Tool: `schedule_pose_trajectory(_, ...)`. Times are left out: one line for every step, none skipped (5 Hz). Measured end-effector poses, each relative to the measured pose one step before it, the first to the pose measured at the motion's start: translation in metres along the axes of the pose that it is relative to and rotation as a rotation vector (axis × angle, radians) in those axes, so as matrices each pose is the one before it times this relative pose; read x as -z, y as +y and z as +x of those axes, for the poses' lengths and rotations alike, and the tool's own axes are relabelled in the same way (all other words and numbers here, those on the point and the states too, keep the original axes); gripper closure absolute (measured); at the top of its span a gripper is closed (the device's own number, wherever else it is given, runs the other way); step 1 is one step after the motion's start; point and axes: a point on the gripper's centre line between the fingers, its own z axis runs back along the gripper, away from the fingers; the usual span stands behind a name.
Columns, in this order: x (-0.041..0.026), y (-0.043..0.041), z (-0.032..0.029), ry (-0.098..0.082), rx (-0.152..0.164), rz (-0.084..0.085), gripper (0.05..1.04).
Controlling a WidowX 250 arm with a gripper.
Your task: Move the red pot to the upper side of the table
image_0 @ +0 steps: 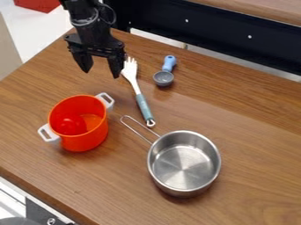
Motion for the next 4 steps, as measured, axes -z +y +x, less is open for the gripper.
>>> schedule_pose_trajectory(0.01106,-0.00116,-0.00782,0.0386,-0.0053,-0.0095,0.084)
schedule_pose_trajectory(-0.00037,0.00449,-0.00232,0.0031,-0.0167,-0.0055,0.084)
schedule_pose_trajectory(-0.00310,0.00510,-0.00685,0.0450,0.0718,-0.0364,0.084)
schedule_pose_trajectory(-0.00707,0.00547,-0.00870,0.0173,0.1456,-0.0487,0.084)
